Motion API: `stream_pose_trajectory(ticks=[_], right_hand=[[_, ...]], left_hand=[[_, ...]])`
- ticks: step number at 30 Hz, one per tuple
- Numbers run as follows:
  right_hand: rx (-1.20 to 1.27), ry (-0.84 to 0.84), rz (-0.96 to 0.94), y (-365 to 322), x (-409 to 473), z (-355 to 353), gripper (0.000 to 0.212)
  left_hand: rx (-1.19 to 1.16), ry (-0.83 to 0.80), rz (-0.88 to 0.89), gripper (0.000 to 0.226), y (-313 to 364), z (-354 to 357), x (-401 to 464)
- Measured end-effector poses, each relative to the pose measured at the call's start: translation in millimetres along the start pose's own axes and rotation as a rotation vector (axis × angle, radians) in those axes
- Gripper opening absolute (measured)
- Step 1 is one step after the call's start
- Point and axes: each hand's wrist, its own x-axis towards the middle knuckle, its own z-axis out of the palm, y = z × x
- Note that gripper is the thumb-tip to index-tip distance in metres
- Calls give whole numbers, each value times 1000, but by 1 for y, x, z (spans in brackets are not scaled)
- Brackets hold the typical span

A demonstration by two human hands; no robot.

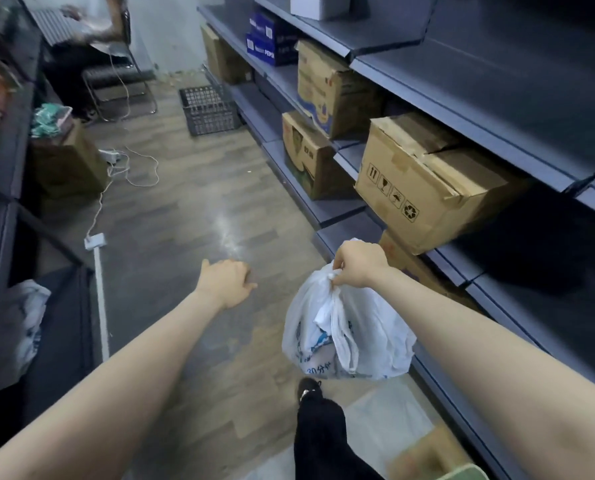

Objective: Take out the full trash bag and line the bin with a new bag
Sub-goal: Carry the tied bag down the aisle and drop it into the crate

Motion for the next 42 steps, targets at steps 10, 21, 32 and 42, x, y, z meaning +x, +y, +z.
stream_pose_trajectory(ticks=[10, 21, 32, 42], right_hand=[[104, -111, 2, -4, 161, -25, 29], [22, -79, 29, -47, 358, -56, 20], [16, -58, 90, -121, 582, -128, 18], [-3, -3, 106, -171, 793, -157, 15]], left_hand=[[-96, 16, -141, 26, -34, -53, 142], [-123, -8, -175, 22, -128, -70, 286], [-65, 7, -155, 38, -289, -137, 473], [-94, -82, -167, 50, -381, -157, 652]])
